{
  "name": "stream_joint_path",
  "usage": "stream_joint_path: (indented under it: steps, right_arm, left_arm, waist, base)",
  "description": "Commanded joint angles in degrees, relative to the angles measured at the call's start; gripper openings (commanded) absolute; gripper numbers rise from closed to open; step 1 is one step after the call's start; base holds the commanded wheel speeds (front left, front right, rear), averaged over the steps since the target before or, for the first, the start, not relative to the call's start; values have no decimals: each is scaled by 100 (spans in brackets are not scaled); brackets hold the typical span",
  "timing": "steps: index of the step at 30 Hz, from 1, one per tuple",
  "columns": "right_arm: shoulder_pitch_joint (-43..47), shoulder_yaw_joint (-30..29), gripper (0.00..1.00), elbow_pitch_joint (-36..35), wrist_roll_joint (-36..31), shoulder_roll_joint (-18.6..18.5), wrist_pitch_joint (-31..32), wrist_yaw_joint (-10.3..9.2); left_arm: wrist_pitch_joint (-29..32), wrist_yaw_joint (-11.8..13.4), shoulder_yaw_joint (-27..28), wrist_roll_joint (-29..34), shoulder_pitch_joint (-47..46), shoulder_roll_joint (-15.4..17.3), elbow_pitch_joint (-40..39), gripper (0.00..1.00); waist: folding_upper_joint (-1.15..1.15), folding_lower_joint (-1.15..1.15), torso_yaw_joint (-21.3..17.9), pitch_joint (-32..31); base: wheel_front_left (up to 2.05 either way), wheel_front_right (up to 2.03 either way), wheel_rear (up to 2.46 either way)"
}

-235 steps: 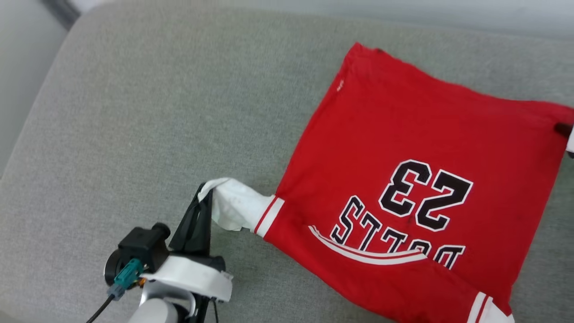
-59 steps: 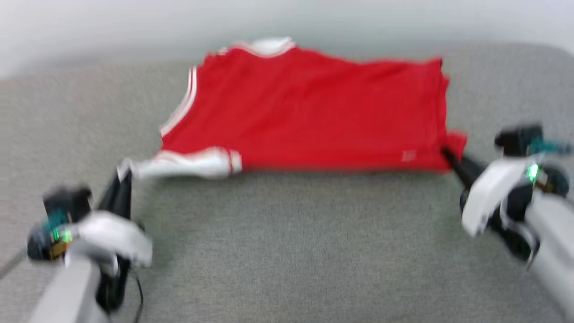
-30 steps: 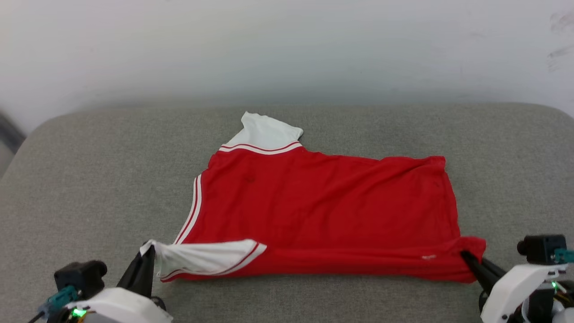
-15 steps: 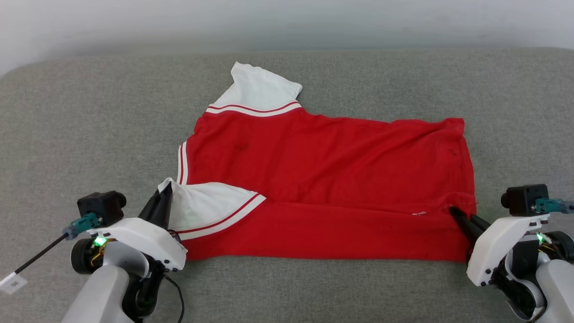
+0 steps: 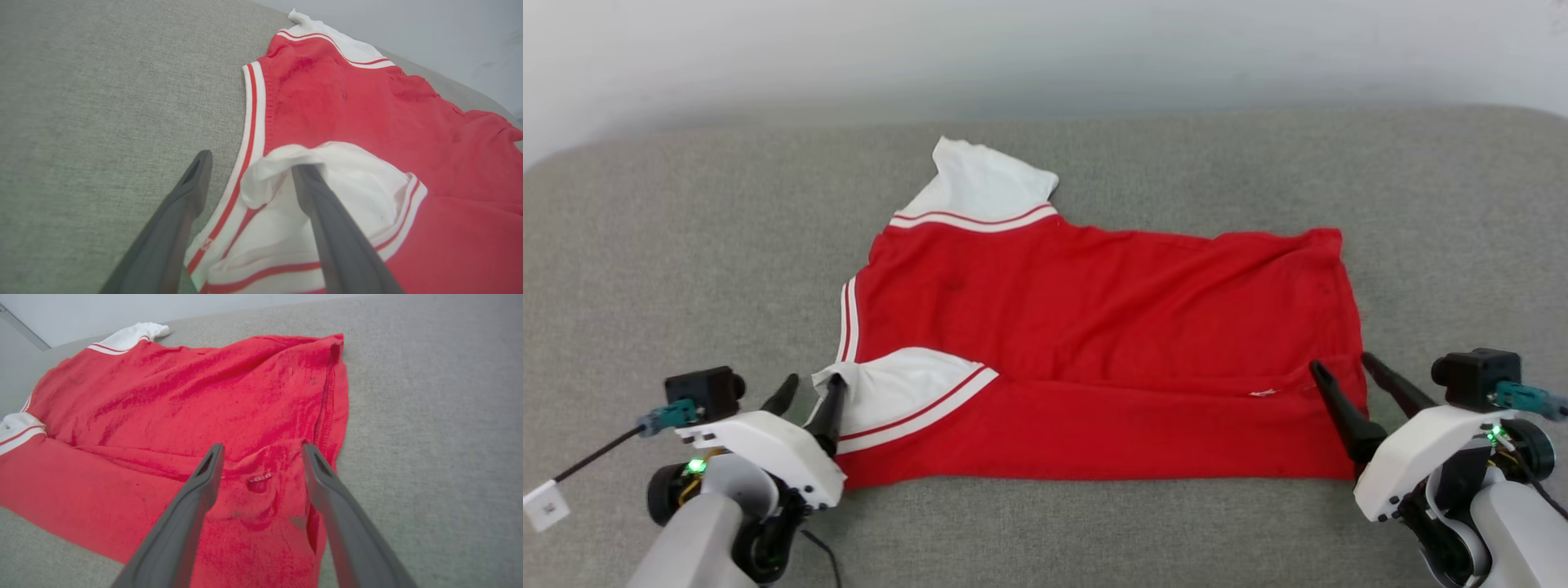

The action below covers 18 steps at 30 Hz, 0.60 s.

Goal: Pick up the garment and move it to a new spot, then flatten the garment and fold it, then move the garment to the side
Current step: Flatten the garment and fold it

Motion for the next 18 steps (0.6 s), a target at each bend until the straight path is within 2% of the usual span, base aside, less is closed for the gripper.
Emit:
stream_joint_path:
  steps: [1,6,10,14,18]
  right_arm:
    - [78,-16,100,-74,-88,11,-210,-4]
    - [258,-222,100,-339,-495,44,-1016,-4]
    - [497,-471,100,-636,-896,136,-1239,-4]
    - [754,-719,100,-1009,-1159,285,-1229,-4]
    - [963,-918,100,-1365,-1300,442,-1072,-4]
  left_arm:
    - [-11,-28,13,-30,-7,80,18,100]
    - [280,-92,-3,-164,151,406,-88,100]
    - [751,-112,-38,-307,265,718,-346,100]
    - [1505,-104,-101,-438,394,1079,-749,100]
    - [2525,38,-122,-708,492,1468,-1228,100]
  waist:
    - [0,-1,-59,-201]
    - [0,-1,-159,-607]
    - [0,-1,-258,-832]
    - [0,-1,-358,-891]
    - [0,-1,-465,-765]
  base:
    - [0,0,0]
    - [0,0,0]
    - [0,0,0]
    - [0,0,0]
    - [0,0,0]
